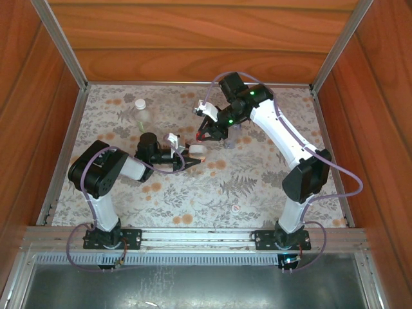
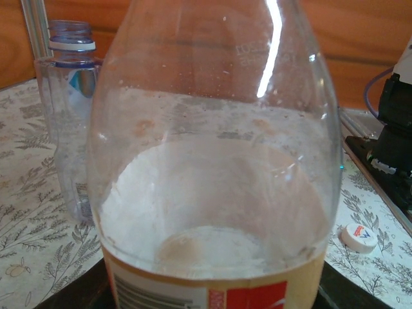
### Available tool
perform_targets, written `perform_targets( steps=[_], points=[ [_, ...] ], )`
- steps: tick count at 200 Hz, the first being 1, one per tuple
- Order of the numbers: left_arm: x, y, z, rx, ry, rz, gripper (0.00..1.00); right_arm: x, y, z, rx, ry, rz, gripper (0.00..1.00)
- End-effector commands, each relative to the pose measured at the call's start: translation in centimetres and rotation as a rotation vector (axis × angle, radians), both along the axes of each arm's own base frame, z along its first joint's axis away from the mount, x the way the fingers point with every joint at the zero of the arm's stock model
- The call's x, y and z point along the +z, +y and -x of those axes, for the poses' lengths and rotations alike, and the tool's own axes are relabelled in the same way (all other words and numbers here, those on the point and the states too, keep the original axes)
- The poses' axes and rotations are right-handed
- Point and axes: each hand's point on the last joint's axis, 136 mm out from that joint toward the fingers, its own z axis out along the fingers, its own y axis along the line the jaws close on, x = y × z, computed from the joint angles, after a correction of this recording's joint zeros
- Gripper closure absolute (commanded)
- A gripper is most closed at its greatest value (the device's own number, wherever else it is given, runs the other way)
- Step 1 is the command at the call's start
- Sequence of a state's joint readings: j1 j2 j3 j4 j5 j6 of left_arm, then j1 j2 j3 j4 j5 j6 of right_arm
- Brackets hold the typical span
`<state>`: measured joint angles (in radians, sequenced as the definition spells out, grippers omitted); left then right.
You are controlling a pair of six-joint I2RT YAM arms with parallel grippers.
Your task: Screw on the bottle caps
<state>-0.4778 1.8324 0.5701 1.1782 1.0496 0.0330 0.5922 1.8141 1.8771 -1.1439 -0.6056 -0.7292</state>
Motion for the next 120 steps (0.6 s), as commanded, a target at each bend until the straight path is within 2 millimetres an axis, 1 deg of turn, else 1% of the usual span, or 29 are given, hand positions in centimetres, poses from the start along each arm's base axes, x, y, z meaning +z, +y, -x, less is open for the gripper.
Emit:
perform_targets(
  steps=[1, 31, 50, 86, 120],
  points=[
    [-3.92, 0.68, 1.13, -0.011, 0.169, -0.084, 0.50, 0.56, -0.03, 0.32, 0.020, 0.019, -0.022, 0.62],
    [-3.84, 0.65, 1.17, -0.015, 0.171, -0.083, 0.50, 0.47, 0.03, 0.24, 0.019, 0.022, -0.021, 0.63],
    [-3.81, 0.65, 1.14, -0.016, 0.170, -0.082, 0.50, 0.35, 0.09, 0.19, 0.018, 0.026, -0.020, 0.61],
    [-3.86, 0.65, 1.12, -0.016, 0.174, -0.083, 0.50, 0.20, 0.12, 0.01, 0.014, 0.031, -0.012, 0.61],
    [-3.92, 0.68, 1.10, -0.015, 0.176, -0.084, 0.50, 0.07, 0.13, 0.03, 0.015, 0.039, -0.008, 0.63]
  ],
)
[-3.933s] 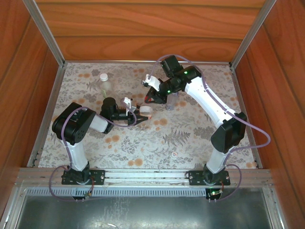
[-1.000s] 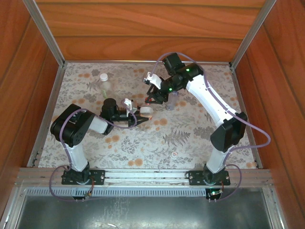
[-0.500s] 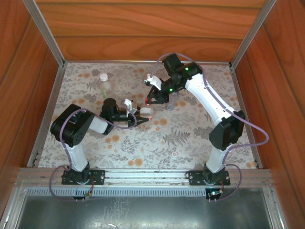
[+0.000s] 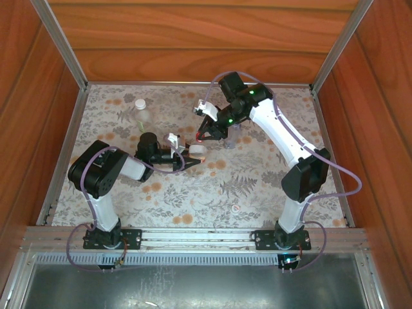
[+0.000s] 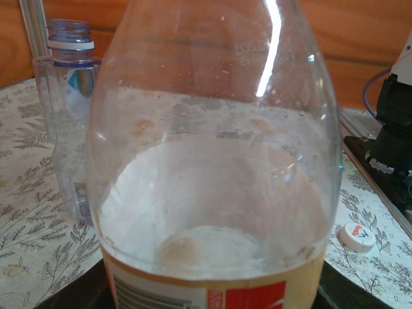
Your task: Screw on the bottle caps
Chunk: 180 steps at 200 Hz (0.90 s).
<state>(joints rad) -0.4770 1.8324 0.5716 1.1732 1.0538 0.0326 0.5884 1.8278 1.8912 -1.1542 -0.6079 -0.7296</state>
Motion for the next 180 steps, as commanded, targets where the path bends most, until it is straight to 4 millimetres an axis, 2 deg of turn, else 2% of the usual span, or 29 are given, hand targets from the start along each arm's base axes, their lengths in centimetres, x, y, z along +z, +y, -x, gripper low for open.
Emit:
perform_targets(
  steps=[1, 79, 121, 180],
  points=[
    [-3.9, 0.7, 1.1, -0.013, 0.172, -0.084, 0.50, 0.2, 0.1, 0.2, 0.017, 0.030, -0.012, 0.63],
    [-3.9, 0.7, 0.6, 0.019, 0.169, -0.091, 0.50, 0.4, 0.1, 0.7, -0.004, 0.077, -0.013, 0.68],
    [-4.0, 0.8, -0.9, 0.094, 0.183, -0.100, 0.50, -0.5, -0.1, 0.5, -0.118, 0.124, 0.008, 0.69],
    [-3.7, 0.6, -1.9, 0.135, 0.195, -0.097, 0.51, -1.9, -0.3, 0.3, -0.275, 0.065, 0.024, 0.69]
  ],
)
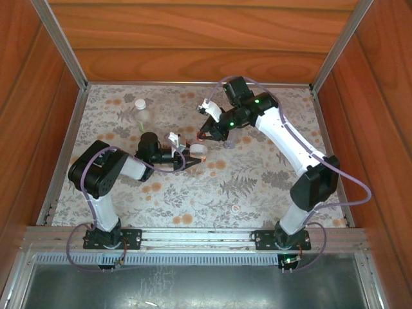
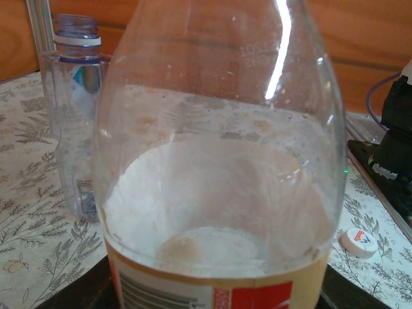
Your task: Screw on the bottle caps
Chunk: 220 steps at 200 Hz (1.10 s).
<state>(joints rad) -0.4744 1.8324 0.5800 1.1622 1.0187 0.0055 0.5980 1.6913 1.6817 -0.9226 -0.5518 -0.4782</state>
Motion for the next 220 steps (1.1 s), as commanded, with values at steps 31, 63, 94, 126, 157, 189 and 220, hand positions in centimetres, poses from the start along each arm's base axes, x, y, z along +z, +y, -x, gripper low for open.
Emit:
perform_targets(
  steps=[31, 63, 94, 126, 157, 189, 220],
  points=[
    [-3.6, 0.6, -1.5, 0.111, 0.178, -0.089, 0.51, -2.0, -0.1, 0.3, -0.161, 0.022, 0.068, 0.70],
    [-3.6, 0.6, -1.7, 0.121, 0.185, -0.089, 0.51, -2.2, -0.1, 0.3, -0.227, 0.004, 0.042, 0.72],
    [-3.6, 0.6, -1.7, 0.125, 0.185, -0.088, 0.51, -2.9, 0.0, 1.0, -0.253, 0.012, 0.033, 0.72],
    [-3.4, 0.7, -1.8, 0.129, 0.167, -0.089, 0.51, -2.9, 0.2, 1.6, -0.270, 0.055, 0.042, 0.72],
    [-3.3, 0.9, -2.4, 0.187, 0.129, -0.102, 0.51, -3.0, 0.2, 1.9, -0.339, 0.139, 0.109, 0.71],
    [-3.1, 1.2, -3.3, 0.271, 0.053, -0.130, 0.51, -4.2, 0.5, 2.7, -0.459, 0.276, 0.175, 0.70],
    [-2.7, 1.2, -3.6, 0.287, 0.025, -0.131, 0.51, -5.6, -0.2, 2.6, -0.585, 0.297, 0.287, 0.71]
  ],
)
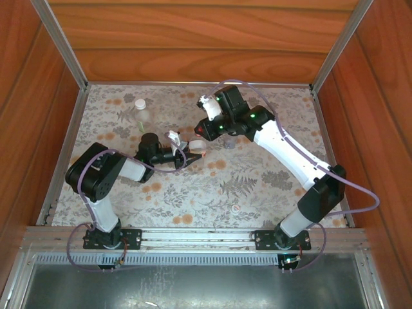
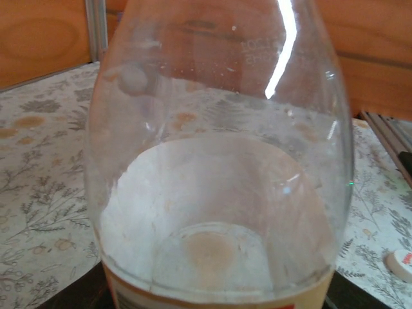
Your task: Screw on the bottle caps
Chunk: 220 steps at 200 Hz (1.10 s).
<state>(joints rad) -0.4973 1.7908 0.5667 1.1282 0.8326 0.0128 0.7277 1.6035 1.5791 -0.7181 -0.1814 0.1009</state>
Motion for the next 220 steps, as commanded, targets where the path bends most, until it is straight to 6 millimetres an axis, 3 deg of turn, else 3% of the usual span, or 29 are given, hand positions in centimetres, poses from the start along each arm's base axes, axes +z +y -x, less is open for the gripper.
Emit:
perform_targets(
  steps=[1, 19, 67, 132, 159, 220],
  points=[
    [-2.8, 1.1, -1.7, 0.131, 0.047, -0.094, 0.51, -5.9, -1.2, 4.2, -0.086, 0.278, 0.207, 0.71],
    [-2.7, 1.1, -1.7, 0.136, 0.044, -0.094, 0.51, -6.3, -1.6, 4.0, -0.121, 0.231, 0.295, 0.71],
    [-2.9, 1.0, -1.6, 0.125, 0.063, -0.089, 0.51, -5.9, -0.5, 3.7, -0.058, 0.079, 0.307, 0.69],
    [-2.9, 0.7, -1.2, 0.093, 0.091, -0.076, 0.51, -6.2, -2.2, 2.4, 0.033, -0.090, 0.446, 0.66],
    [-2.9, 0.6, -1.3, 0.094, 0.090, -0.076, 0.51, -5.8, -2.2, 2.4, 0.020, -0.072, 0.454, 0.67],
    [-2.9, 1.0, -2.5, 0.165, 0.087, -0.084, 0.51, -6.9, -3.2, 2.9, -0.148, 0.009, 0.480, 0.69]
  ],
)
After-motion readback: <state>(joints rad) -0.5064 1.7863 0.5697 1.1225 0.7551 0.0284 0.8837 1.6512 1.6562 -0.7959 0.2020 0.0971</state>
